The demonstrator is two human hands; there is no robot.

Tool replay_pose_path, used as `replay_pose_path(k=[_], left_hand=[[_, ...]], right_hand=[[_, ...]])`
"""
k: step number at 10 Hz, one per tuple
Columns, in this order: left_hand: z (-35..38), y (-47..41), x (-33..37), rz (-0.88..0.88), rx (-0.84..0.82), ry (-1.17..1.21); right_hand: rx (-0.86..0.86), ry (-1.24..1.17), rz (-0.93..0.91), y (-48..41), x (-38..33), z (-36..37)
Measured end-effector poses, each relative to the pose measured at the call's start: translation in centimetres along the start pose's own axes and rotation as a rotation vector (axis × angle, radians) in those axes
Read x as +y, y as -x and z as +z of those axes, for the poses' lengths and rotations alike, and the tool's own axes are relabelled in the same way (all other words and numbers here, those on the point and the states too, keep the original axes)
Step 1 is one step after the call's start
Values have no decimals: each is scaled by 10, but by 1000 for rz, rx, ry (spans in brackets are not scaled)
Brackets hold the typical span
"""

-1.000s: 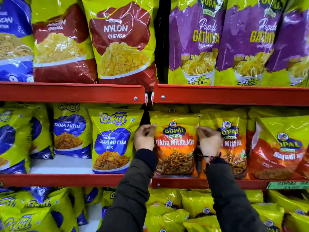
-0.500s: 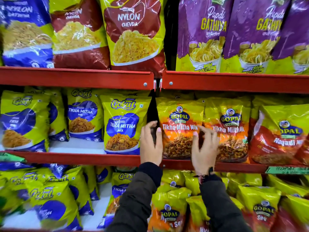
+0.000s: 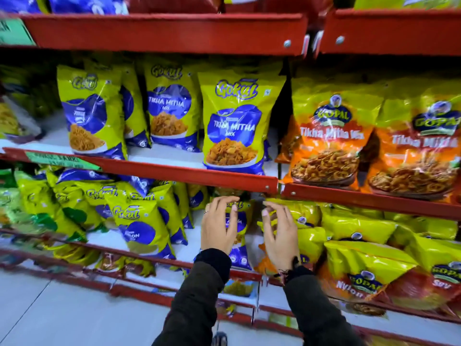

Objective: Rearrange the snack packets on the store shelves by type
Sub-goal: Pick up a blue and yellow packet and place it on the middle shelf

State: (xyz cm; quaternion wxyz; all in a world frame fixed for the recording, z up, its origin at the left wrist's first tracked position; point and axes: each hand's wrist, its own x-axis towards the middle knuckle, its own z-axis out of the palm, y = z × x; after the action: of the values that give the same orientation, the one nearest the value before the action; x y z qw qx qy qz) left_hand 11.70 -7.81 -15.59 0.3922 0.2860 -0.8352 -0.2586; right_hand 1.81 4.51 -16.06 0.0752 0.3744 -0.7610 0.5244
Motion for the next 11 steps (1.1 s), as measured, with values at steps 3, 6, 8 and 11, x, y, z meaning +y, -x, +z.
replay_pose_path(k=[3,6,8,11], left_hand=[[34,-20,-113,-788,-296,286],[68,-39,-167,-1218,-663,501],[58,-23,-152,-1178,-494,591],[-39,28,-113,-1055,-287,468]], right_hand=[[-409,9,601,5,59,108],[-473,-288,1226,5,112,140],[-408,-68,1036,19,86,142],[-401,-222,821,69,-6,96]])
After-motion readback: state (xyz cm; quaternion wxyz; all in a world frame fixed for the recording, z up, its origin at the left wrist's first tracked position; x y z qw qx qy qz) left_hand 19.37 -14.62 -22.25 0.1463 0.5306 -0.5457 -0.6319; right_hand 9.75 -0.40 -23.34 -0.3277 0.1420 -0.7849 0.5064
